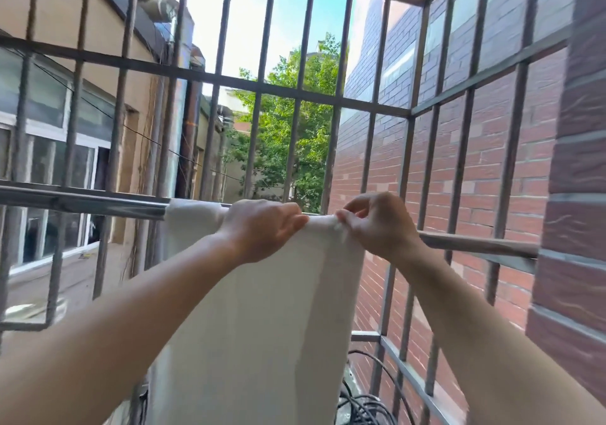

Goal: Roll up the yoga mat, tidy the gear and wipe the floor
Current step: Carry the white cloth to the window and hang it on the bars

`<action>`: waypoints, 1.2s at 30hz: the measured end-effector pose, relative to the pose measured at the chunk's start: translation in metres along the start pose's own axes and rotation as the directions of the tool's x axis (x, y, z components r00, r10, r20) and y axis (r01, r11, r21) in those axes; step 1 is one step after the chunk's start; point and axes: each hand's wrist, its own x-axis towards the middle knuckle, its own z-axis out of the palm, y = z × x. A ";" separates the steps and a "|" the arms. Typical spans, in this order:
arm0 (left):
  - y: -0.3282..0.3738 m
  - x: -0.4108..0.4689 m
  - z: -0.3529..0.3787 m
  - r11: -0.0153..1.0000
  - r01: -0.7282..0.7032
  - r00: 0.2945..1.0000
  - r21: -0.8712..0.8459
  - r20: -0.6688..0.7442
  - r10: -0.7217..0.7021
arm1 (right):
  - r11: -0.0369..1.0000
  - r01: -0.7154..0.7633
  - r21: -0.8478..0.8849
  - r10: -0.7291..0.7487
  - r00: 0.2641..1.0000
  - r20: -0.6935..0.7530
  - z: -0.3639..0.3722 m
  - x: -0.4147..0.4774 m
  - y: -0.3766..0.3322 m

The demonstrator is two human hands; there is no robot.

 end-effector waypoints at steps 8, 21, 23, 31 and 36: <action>-0.023 -0.001 0.004 1.000 -0.026 0.999 -0.009 -0.031 0.025 | 0.985 -0.147 -0.087 0.146 0.989 -0.013 -0.023 0.007 0.045; -0.056 -0.015 -0.007 0.998 -0.052 0.998 -0.042 0.036 0.054 | 0.963 0.248 -0.106 -0.199 0.918 0.342 0.016 0.003 0.016; -0.066 -0.025 -0.012 0.997 -0.071 0.997 -0.021 0.017 0.072 | 0.959 0.251 -0.131 -0.193 0.919 0.345 0.013 0.002 0.020; -0.120 -0.052 -0.025 0.998 0.061 0.998 0.034 0.025 -0.062 | 0.934 0.232 -0.270 -0.132 0.930 0.343 0.013 0.003 0.021; -0.111 -0.054 -0.028 0.995 0.080 0.997 0.055 0.018 -0.081 | 0.941 0.219 -0.259 -0.133 0.940 0.313 0.013 -0.001 0.017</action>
